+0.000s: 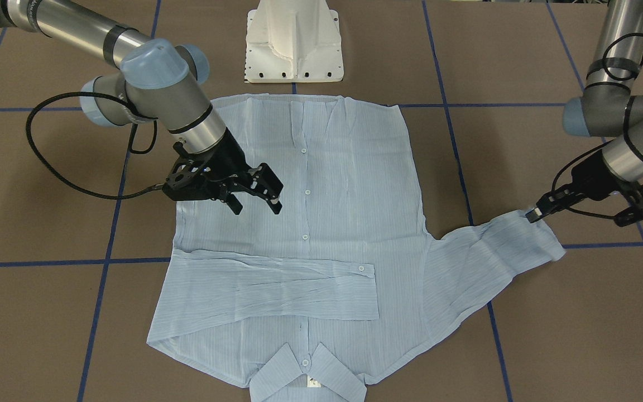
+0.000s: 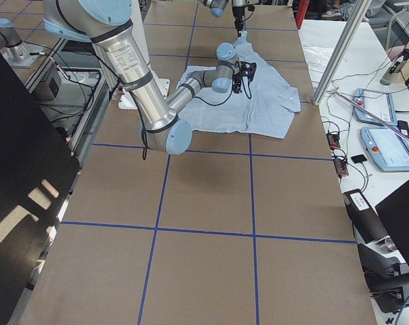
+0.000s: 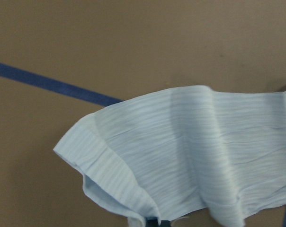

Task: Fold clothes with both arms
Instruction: 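Fold the sleeve across with the left gripper while the right gripper presses the shoulder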

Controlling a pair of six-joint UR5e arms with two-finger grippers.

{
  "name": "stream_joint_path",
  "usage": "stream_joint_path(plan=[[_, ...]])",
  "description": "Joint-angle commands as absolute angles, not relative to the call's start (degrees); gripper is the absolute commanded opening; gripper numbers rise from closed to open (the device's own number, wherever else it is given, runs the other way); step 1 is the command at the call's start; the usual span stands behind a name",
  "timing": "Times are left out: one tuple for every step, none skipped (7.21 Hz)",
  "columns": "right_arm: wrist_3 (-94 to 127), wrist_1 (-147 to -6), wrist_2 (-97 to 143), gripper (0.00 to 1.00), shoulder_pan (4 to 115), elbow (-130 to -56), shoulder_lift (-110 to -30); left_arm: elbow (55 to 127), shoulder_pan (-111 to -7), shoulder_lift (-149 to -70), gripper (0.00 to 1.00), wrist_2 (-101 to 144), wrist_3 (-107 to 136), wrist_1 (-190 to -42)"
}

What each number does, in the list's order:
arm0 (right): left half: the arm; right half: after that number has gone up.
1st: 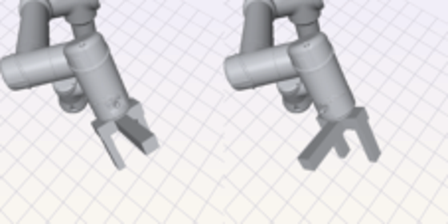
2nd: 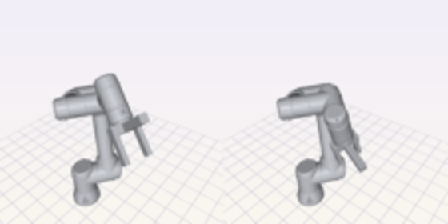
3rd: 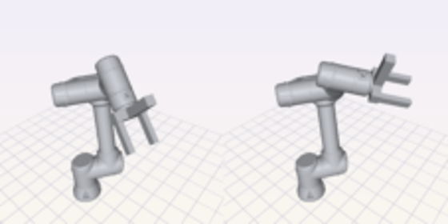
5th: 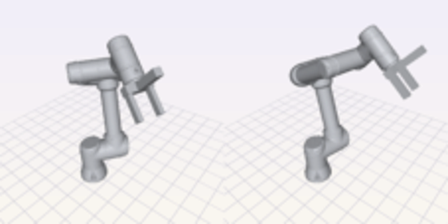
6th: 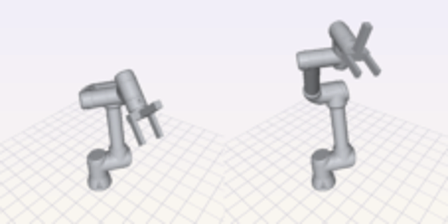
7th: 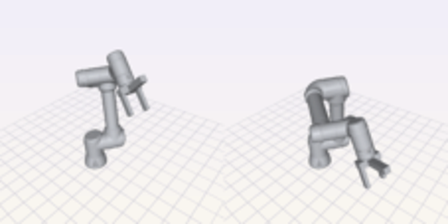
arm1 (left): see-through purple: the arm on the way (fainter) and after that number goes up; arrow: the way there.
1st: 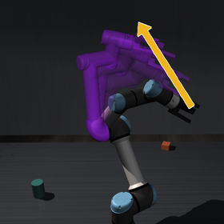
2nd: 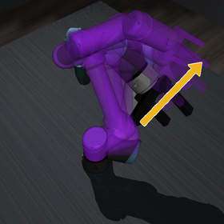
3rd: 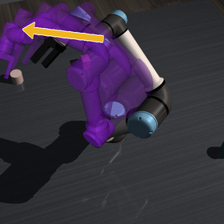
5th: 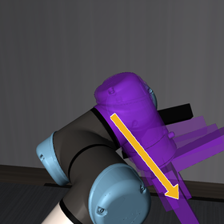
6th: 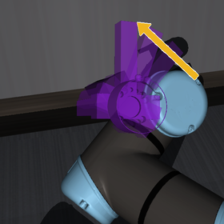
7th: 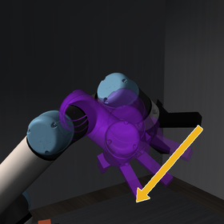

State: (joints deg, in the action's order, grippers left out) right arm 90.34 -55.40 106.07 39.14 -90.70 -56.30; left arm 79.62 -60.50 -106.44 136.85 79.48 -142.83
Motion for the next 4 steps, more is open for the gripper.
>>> stream_joint_path(plan=[[86.16, -55.28, 114.31, 0.99, 45.94, -92.19, -60.89, 79.72, -53.74, -122.27, 0.0, 133.01, 93.01, -133.03], [83.96, -55.2, 115.13, 0.99, 47.53, -92.2, -62.65, 80.15, -49.52, -126.08, 0.0, 128.02, 98.47, -132.37], [83.24, -55.2, 115.4, 0.99, 48.68, -92.2, -64.15, 79.72, -46.52, -130.65, 0.0, 126.14, 103.48, -132.02], [83.15, -55.2, 115.92, 0.99, 49.65, -92.2, -65.03, 79.19, -43.45, -134.35, 0.0, 120.55, 105.62, -130.53]])
